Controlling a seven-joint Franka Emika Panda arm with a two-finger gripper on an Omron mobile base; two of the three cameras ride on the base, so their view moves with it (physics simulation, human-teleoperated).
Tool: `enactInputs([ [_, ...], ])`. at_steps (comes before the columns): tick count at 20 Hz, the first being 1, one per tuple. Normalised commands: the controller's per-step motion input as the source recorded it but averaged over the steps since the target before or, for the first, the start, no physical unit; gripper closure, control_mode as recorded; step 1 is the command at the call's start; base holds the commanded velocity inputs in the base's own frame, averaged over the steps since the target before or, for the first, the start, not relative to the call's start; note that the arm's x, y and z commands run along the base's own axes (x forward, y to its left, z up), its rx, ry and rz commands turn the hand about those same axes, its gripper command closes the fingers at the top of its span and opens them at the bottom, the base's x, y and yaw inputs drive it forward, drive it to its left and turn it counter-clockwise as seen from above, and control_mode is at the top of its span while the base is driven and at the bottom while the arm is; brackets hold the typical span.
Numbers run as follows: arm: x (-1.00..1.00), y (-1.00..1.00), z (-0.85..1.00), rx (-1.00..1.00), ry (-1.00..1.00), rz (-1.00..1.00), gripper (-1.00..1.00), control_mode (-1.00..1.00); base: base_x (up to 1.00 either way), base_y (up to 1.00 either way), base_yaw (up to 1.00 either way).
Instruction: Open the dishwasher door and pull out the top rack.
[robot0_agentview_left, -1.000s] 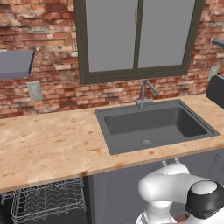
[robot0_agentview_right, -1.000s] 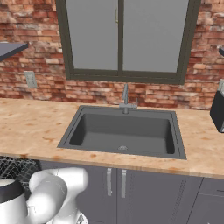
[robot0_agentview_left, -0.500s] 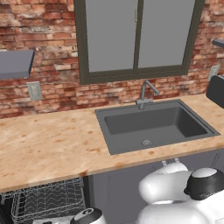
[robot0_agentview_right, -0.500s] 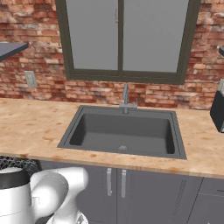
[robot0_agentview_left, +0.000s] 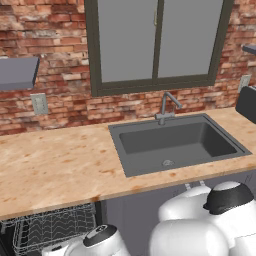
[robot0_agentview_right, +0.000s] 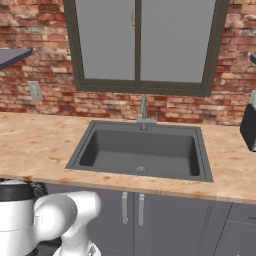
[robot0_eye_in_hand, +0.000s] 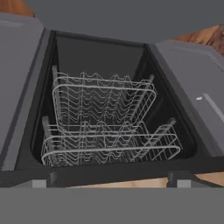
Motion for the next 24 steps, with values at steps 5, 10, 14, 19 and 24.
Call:
enactInputs([
  [5,0.06,0.00,-0.06,-0.20,-0.14,0.12,-1.00,-1.00,0.00,0.00,0.00],
  [10,0.05,-0.01,-0.03,-0.19,-0.14,0.08,-1.00,-1.00,0.00,0.00,0.00],
  [14,0.00,-0.01,-0.01,-0.11,-0.11,0.00,-1.00,-1.00,0.00,0.00,0.00],
  [19,0.05,0.00,-0.12,-0.02,-0.07,-0.04,-1.00,-1.00,0.00,0.00,0.00],
  [24,0.01,-0.01,-0.22,0.04,-0.11,-0.05,-1.00,-1.00,0.00,0.00,0.00],
])
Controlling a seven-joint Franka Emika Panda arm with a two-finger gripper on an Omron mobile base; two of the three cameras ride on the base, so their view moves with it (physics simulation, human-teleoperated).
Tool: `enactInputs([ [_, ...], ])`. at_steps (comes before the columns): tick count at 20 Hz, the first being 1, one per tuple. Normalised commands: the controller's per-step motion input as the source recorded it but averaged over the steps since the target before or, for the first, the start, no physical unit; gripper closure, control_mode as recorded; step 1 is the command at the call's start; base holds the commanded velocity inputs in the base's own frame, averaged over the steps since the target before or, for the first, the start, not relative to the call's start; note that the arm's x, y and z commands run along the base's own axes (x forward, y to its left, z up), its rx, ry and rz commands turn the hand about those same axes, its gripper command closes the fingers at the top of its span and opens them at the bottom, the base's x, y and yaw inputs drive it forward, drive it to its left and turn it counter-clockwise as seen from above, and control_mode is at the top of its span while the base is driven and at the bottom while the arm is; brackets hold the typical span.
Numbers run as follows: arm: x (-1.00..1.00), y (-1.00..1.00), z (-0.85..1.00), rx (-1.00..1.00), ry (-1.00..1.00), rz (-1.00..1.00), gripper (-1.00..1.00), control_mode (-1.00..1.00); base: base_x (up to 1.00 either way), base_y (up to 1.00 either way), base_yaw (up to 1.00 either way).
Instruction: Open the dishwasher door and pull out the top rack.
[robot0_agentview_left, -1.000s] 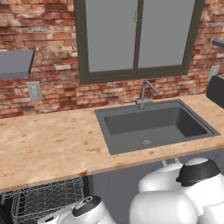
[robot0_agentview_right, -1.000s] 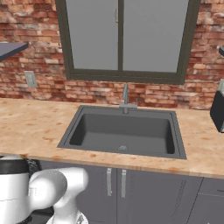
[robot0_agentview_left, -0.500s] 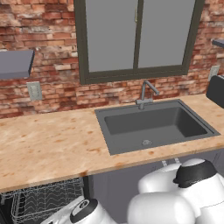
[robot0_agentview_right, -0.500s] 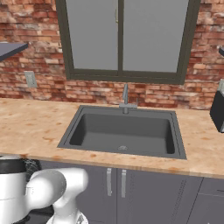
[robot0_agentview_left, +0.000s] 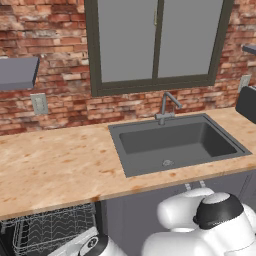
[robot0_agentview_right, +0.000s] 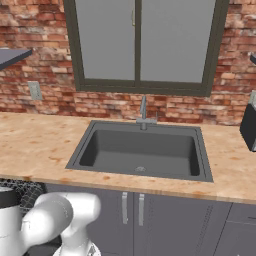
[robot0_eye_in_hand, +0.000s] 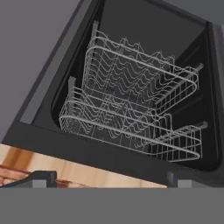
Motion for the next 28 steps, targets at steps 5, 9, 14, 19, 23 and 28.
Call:
enactInputs([
  [5,0.00,-0.02,-0.12,0.07,-0.14,-0.05,-1.00,-1.00,0.00,0.00,0.00],
  [9,0.00,0.00,-0.04,0.07,-0.13,-0.05,-1.00,-1.00,0.00,0.00,0.00],
  [14,0.01,-0.01,0.06,0.04,-0.12,-0.04,-1.00,-1.00,0.00,0.00,0.00],
  [19,0.05,-0.05,0.07,0.04,-0.10,-0.04,-1.00,-1.00,0.00,0.00,0.00],
  [23,0.12,-0.11,0.05,0.04,-0.07,-0.02,-1.00,-1.00,0.00,0.00,0.00],
  [28,0.17,-0.15,0.03,0.04,-0.04,0.00,-1.00,-1.00,0.00,0.00,0.00],
])
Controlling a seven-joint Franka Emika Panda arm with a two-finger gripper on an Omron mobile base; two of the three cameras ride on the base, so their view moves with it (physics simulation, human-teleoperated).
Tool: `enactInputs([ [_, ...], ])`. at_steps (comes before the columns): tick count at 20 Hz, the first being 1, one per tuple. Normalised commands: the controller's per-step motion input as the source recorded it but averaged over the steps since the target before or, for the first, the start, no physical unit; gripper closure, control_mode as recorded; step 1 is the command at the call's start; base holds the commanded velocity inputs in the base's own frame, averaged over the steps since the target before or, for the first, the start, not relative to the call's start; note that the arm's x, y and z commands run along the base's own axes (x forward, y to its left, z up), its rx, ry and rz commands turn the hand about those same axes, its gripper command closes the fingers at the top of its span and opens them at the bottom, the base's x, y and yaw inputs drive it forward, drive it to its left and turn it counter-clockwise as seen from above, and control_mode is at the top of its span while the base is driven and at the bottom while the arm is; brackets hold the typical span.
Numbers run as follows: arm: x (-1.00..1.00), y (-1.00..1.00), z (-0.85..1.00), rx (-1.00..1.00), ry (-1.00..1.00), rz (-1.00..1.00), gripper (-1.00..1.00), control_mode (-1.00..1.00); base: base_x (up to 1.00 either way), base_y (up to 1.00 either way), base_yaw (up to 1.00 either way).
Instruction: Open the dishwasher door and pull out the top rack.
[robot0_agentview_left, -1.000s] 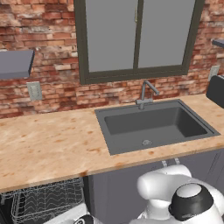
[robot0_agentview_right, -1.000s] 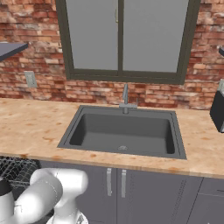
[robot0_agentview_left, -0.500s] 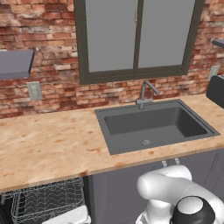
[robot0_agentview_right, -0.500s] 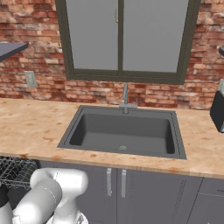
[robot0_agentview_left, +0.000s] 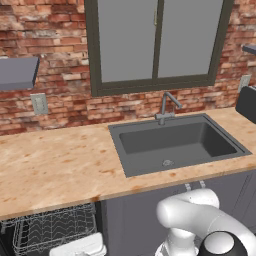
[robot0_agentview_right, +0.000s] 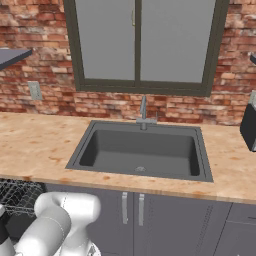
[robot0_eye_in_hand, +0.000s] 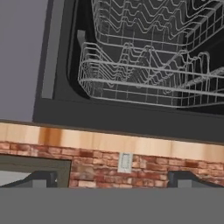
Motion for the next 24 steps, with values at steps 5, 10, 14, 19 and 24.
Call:
enactInputs([
  [5,0.20,-0.10,0.05,0.03,-0.02,0.00,-1.00,-1.00,0.00,0.00,0.00],
  [10,0.26,-0.01,0.04,0.05,-0.02,0.02,-1.00,-1.00,0.00,0.00,0.00],
  [14,0.25,0.00,0.03,0.07,-0.02,0.05,-1.00,-1.00,0.00,0.00,0.00],
  [19,0.25,0.03,-0.05,0.05,-0.01,0.06,-1.00,-1.00,0.00,0.00,0.00],
  [24,0.27,0.11,-0.19,0.04,0.00,0.07,-1.00,-1.00,0.00,0.00,0.00],
])
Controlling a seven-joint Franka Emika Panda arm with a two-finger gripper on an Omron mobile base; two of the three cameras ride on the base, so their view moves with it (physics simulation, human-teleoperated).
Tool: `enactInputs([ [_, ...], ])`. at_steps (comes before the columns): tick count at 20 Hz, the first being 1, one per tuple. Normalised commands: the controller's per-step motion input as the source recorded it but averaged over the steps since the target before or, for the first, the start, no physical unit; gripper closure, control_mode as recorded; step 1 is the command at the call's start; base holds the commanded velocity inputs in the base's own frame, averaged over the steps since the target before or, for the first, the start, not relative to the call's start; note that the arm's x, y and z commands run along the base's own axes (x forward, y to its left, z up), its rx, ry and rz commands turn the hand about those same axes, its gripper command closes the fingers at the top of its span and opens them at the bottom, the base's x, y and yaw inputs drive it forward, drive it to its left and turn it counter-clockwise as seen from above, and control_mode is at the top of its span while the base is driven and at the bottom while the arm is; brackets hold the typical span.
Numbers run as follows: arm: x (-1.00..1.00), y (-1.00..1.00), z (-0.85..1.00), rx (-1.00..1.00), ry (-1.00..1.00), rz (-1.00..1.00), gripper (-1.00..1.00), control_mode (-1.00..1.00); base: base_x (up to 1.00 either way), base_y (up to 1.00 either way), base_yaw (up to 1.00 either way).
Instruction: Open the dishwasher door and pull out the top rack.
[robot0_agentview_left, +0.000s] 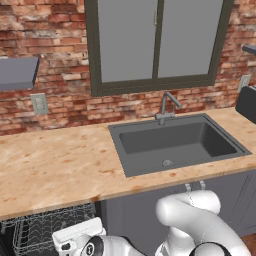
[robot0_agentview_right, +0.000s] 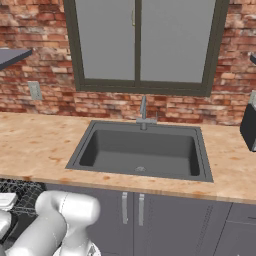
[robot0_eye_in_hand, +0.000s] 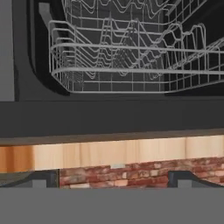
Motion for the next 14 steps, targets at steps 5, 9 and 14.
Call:
enactInputs([
  [5,0.24,0.17,-0.26,0.03,0.00,0.07,-1.00,-1.00,0.00,0.00,0.00],
  [9,0.25,0.19,-0.22,0.04,0.00,0.07,-1.00,-1.00,0.00,0.00,0.00],
  [14,0.26,0.19,-0.18,0.05,0.00,0.06,-1.00,-1.00,0.00,0.00,0.00],
])
